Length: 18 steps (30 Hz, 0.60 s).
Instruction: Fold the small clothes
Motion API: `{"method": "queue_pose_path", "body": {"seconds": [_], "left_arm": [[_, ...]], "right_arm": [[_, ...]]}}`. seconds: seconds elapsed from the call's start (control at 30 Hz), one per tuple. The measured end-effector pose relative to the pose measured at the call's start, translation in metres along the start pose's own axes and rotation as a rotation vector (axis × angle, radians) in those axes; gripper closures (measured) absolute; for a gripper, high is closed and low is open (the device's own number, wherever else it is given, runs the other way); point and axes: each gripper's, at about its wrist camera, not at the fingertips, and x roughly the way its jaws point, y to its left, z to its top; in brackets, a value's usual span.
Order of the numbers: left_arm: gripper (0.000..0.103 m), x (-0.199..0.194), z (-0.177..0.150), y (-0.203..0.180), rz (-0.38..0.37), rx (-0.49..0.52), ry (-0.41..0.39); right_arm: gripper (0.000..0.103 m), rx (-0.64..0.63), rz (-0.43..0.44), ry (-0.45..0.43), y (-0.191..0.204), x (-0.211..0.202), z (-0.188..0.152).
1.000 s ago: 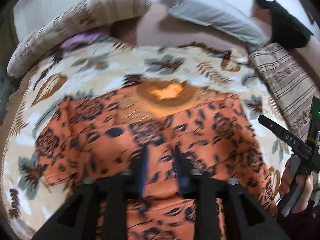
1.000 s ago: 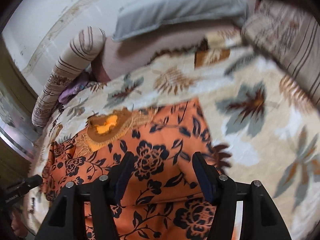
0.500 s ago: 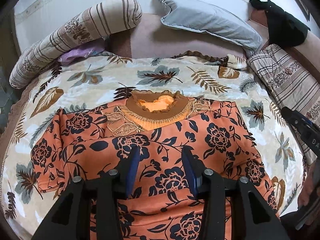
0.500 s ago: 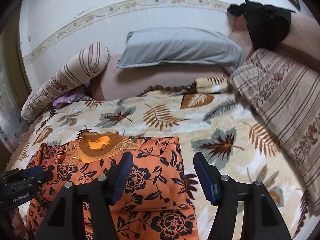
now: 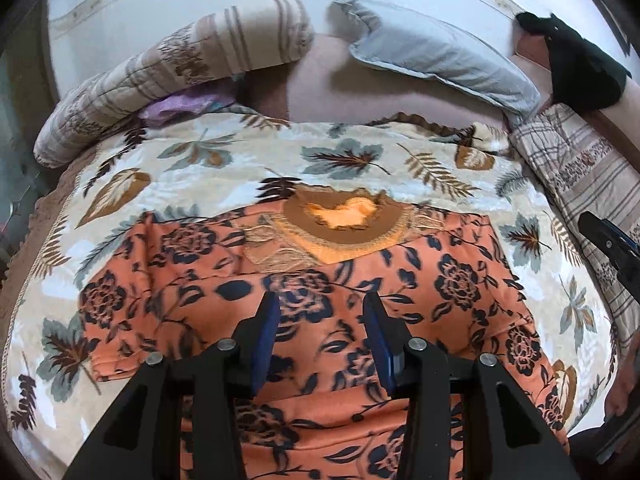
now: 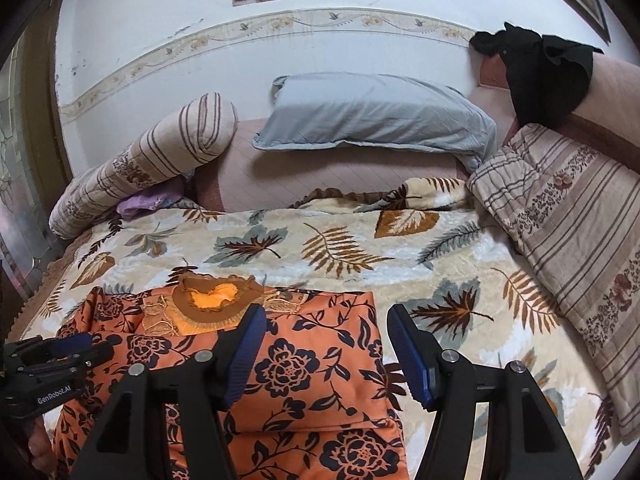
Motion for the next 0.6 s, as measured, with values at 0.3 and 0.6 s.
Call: {"method": "queue_pose_path", "body": {"seconds": [0.3,0.6], "left_arm": [[0.041,-0.039,-0.031,0.156,0.281,-0.190,0.051],[0.041,-0.063,-0.095,0.311,0.383,-0.611,0.161]], "right_arm": [[0.030,-0.014,0.125,0.176,0.030,0.052,-0.022],[0.030,0.062,0.125,0.514,0.029,0.151,-0.079]]}}
